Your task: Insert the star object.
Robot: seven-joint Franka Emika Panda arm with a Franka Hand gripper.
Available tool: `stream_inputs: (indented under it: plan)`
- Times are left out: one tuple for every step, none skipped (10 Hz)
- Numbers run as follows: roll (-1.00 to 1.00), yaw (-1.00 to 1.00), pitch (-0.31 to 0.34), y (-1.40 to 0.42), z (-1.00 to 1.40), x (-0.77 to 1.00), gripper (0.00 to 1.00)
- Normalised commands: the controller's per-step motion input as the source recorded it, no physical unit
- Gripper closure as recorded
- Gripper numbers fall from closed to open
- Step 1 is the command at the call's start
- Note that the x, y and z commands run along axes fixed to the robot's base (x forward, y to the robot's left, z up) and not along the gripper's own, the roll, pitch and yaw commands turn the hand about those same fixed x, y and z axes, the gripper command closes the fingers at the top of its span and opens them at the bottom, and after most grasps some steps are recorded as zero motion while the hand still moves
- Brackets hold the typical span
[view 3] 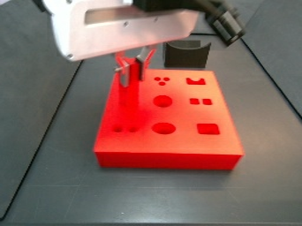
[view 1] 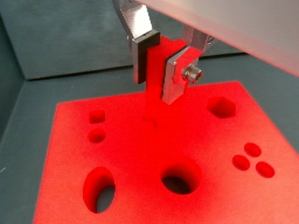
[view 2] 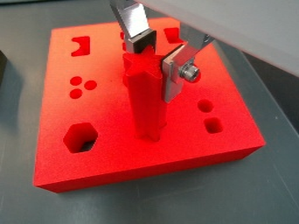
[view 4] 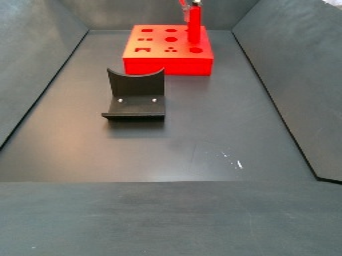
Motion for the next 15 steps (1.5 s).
stream_inputs:
  plan:
    - [0.06,0.00,-0.017,-0.03,-0.36,-0.17,1.00]
    - [0.01,0.00,-0.021,-0.12,-0.47,0.05,1.00]
    - [0.00,0.00,-0.004,-0.04,-0.63,0.19,1.00]
    - [0.02,0.00,-0.060,-0.08,-0.82,0.11,1.00]
    - [0.13,0.00,-0.093,-0.09,-0.94,0.09,1.00]
    - [0.18,0.00,-0.066,-0.10,-0.94,0.08,1.00]
    - [0.10,0.00,-0.073,-0.04,-1.00,0.10,1.00]
    - [0.00,-0.02,-0.193,0.00,-0.83,0.00,1.00]
    - [0.00,0.00,-0.280,-0.05,-0.70,0.00,1.00]
    - [0.08,0.00,-0.234,-0.07,-0.77,0.00,1.00]
    - [0.04,0.00,-0.259,-0.17,-0.75,0.00,1.00]
    - [0.19,0.00,-0.207,-0.11,-0.72,0.00,1.00]
    - [0.49,0.00,-0.044,-0.22,-0.36,0.00,1.00]
    - [0.50,0.00,0.000,-0.36,-0.39,0.00,1.00]
    - [0.38,0.00,-0.001,-0.33,-0.60,0.06,1.00]
